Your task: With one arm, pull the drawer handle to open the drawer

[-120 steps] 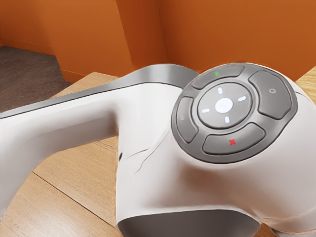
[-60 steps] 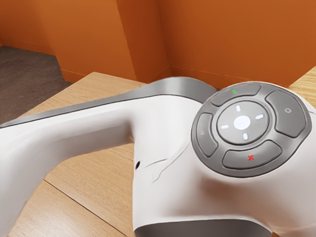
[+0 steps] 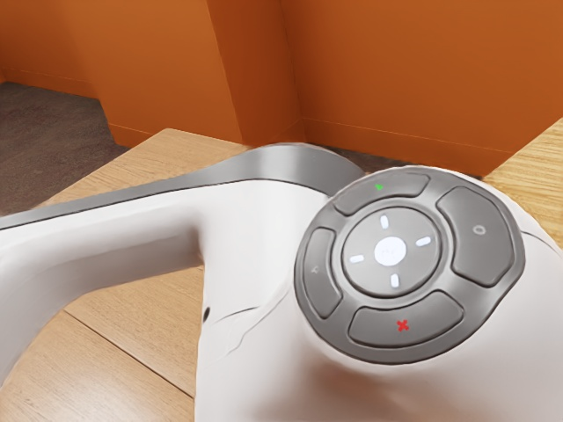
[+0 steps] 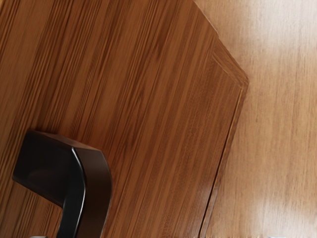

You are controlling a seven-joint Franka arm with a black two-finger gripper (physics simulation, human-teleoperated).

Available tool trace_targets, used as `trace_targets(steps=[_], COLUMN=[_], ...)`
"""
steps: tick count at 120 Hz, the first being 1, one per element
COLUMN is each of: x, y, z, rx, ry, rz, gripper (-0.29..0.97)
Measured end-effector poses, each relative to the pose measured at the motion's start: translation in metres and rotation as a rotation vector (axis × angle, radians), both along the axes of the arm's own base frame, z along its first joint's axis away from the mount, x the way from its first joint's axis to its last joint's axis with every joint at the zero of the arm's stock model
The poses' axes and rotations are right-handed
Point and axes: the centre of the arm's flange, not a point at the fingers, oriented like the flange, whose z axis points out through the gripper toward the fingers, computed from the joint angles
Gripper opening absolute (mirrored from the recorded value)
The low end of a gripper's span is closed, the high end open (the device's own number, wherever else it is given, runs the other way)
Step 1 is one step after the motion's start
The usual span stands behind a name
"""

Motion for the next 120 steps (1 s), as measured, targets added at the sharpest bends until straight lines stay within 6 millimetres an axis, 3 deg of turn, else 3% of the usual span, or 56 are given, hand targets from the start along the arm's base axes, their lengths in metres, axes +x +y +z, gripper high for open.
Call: trace_targets(steps=[9, 39, 59, 97, 120], x=[-0.003, -0.015, -0.041, -0.062, -0.075], y=[0.000, 0.006, 0.004, 0.002, 0.013], z=[-0.003, 0.005, 0.010, 0.012, 0.004], rx=[0.007, 0.009, 0.012, -0.003, -0.001], ry=[0.002, -0.016, -0.031, -0.030, -0.028], rz=[0.000, 0.006, -0.013, -0.015, 0.006], gripper=[0.56, 0.41, 0.35, 0.40, 0.41])
